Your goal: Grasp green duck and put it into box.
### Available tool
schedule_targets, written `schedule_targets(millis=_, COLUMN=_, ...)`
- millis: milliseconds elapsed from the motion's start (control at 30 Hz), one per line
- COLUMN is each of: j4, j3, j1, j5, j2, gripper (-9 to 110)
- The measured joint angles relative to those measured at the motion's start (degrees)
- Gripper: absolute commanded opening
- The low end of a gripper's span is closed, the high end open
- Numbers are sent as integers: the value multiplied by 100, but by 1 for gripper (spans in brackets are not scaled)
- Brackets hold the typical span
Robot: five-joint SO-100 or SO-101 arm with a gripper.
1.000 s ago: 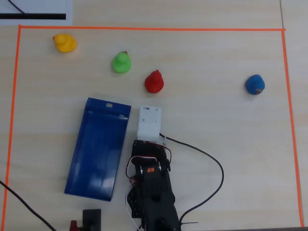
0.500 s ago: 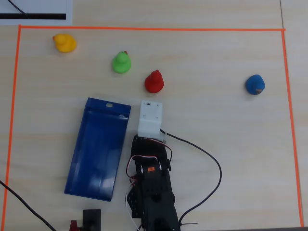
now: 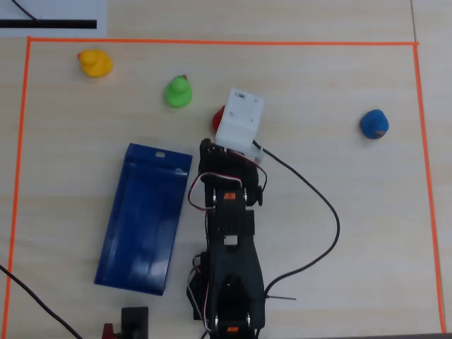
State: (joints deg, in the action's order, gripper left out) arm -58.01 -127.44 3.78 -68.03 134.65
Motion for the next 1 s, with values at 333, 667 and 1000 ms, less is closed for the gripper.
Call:
schedule_targets(millis=333, j4=70, j3=2689, j1=-492, j5=642, j2=-3111, gripper=25)
schedule_targets(millis=667, j4=229, j3=4192, j1=-914, j5=1020, j2=-5229, gripper=27)
schedule_targets(millis=1000, j4=255, j3=5502, j1=-984, j5=1143, j2=-6759, gripper=27)
